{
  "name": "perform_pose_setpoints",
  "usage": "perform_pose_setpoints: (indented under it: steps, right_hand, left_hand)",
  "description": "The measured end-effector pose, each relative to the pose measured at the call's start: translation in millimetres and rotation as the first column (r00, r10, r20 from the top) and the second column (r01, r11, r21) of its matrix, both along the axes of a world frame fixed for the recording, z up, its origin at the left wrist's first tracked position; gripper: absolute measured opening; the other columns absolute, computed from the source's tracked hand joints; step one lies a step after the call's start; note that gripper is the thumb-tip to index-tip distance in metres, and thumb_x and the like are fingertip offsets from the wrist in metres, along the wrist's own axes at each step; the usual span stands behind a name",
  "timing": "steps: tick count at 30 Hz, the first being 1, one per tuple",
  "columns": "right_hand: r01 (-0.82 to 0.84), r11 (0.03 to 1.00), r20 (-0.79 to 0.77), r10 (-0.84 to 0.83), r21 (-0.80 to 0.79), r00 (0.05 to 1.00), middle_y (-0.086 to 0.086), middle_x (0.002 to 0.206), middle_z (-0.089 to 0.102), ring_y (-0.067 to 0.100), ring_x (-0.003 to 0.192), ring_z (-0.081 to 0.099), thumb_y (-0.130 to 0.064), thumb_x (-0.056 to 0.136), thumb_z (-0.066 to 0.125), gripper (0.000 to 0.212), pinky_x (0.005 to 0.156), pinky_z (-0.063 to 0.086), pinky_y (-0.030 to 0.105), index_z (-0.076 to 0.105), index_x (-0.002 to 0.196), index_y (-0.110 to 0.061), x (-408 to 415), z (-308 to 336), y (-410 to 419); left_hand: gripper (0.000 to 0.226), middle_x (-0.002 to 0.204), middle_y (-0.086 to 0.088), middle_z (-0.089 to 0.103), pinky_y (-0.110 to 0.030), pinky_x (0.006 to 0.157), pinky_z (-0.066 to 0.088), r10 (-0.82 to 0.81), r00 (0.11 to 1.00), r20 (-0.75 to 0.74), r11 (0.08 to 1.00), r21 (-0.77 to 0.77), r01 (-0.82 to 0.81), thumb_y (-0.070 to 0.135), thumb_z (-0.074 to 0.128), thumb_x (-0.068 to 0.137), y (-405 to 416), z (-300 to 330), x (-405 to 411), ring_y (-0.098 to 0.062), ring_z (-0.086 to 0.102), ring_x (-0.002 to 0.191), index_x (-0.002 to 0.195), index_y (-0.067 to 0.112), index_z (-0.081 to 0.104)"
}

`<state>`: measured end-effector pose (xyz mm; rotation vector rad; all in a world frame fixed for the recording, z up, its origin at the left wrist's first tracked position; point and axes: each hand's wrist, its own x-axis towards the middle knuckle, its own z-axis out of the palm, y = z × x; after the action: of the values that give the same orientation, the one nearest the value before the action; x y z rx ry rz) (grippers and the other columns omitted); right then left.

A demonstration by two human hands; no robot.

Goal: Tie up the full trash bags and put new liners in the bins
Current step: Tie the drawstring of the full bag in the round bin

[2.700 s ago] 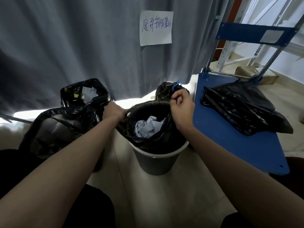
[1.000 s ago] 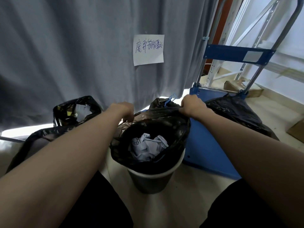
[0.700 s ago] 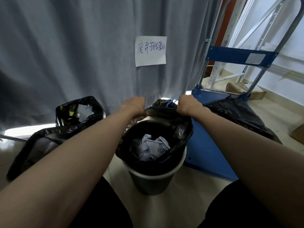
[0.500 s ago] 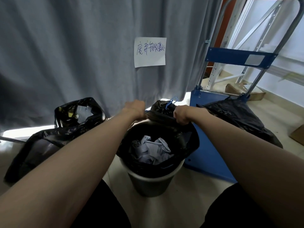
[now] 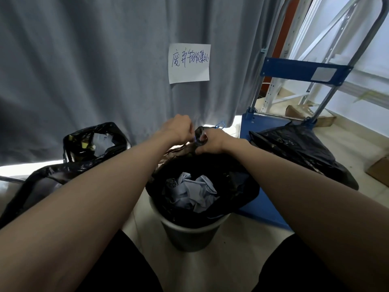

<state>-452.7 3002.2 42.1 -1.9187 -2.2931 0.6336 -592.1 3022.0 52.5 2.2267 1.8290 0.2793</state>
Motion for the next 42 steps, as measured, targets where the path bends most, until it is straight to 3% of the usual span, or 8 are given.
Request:
perform_pose_setpoints:
  steps: [8,12,15,23,28,32,34,42]
  right_hand:
    - [0.158,0.974,-0.132,-0.137,0.16,0.982,0.018,0.1,0.07,0.034,0.094,0.065,-0.007,0.081,0.064,0.017,0.087,0.054,0.042,0.07,0.095,0.0,-14,-11,18]
    - [0.139,0.98,-0.087,-0.127,0.144,0.988,0.018,0.093,0.066,0.032,0.089,0.064,-0.008,0.077,0.072,0.011,0.076,0.054,0.035,0.066,0.083,-0.001,-20,-14,18]
    - [0.095,0.99,-0.008,-0.094,0.104,0.996,0.014,0.091,0.061,0.028,0.087,0.06,-0.011,0.072,0.079,0.03,0.07,0.048,0.031,0.05,0.063,-0.014,-22,-17,16]
    - [0.094,0.995,0.061,-0.096,0.032,0.994,0.011,0.085,0.059,0.031,0.094,0.064,-0.017,0.066,0.086,0.028,0.075,0.049,0.033,0.061,0.077,-0.012,-14,-23,11]
    - [0.111,0.992,-0.045,-0.114,-0.059,0.992,0.007,0.081,0.061,0.023,0.08,0.059,-0.017,0.066,0.088,0.031,0.069,0.044,0.028,0.057,0.063,-0.015,-12,-24,7]
    - [0.102,0.994,-0.403,-0.109,-0.039,0.909,0.003,0.076,0.066,0.016,0.071,0.06,-0.017,0.069,0.086,0.024,0.074,0.052,0.032,0.073,0.087,-0.008,-21,-5,10]
    - [0.098,0.995,-0.521,-0.101,-0.035,0.847,0.004,0.068,0.065,0.017,0.064,0.057,-0.015,0.073,0.083,0.012,0.069,0.051,0.032,0.073,0.079,-0.013,-25,2,8]
    - [0.141,0.986,-0.565,-0.164,-0.085,0.808,0.024,0.075,0.067,0.018,0.051,0.057,-0.011,0.081,0.077,0.023,0.06,0.055,0.026,0.069,0.084,0.01,-22,1,5]
  left_hand:
    - [0.01,0.094,-0.007,0.069,-0.036,0.078,0.054,0.01,0.992,0.123,0.988,0.154,-0.029,0.017,0.065,0.083,-7,16,-1,-0.03,0.064,0.091,0.075,0.022,0.063]
    - [0.017,0.096,-0.006,0.069,-0.033,0.076,0.051,0.032,0.991,0.132,0.981,0.186,-0.056,0.013,0.064,0.084,-8,22,-6,-0.03,0.064,0.093,0.072,0.024,0.059]
    - [0.013,0.099,-0.007,0.068,-0.033,0.074,0.048,0.053,0.987,0.15,0.969,0.232,-0.088,0.014,0.062,0.087,-8,27,-11,-0.03,0.062,0.094,0.078,0.023,0.058]
    - [0.012,0.082,0.002,0.064,-0.029,0.066,0.041,0.142,0.882,0.449,0.866,0.376,-0.33,0.016,0.058,0.088,-6,34,-30,-0.023,0.059,0.08,0.078,0.023,0.056]
    - [0.011,0.076,0.006,0.064,-0.031,0.07,0.05,0.054,0.832,0.552,0.883,0.363,-0.299,0.021,0.065,0.086,-8,36,-32,-0.018,0.06,0.076,0.076,0.024,0.06]
    - [0.007,0.076,0.005,0.068,-0.034,0.074,0.053,-0.023,0.84,0.542,0.919,0.341,-0.195,0.026,0.071,0.082,-7,36,-26,-0.016,0.063,0.075,0.077,0.024,0.067]
    - [0.006,0.074,0.006,0.067,-0.035,0.073,0.054,-0.048,0.838,0.544,0.919,0.352,-0.176,0.025,0.072,0.081,-7,35,-22,-0.014,0.062,0.072,0.076,0.023,0.068]
    - [0.018,0.067,0.006,0.061,-0.029,0.066,0.048,-0.04,0.817,0.575,0.944,0.29,-0.159,0.028,0.079,0.075,-7,27,-20,-0.011,0.055,0.062,0.08,0.015,0.068]
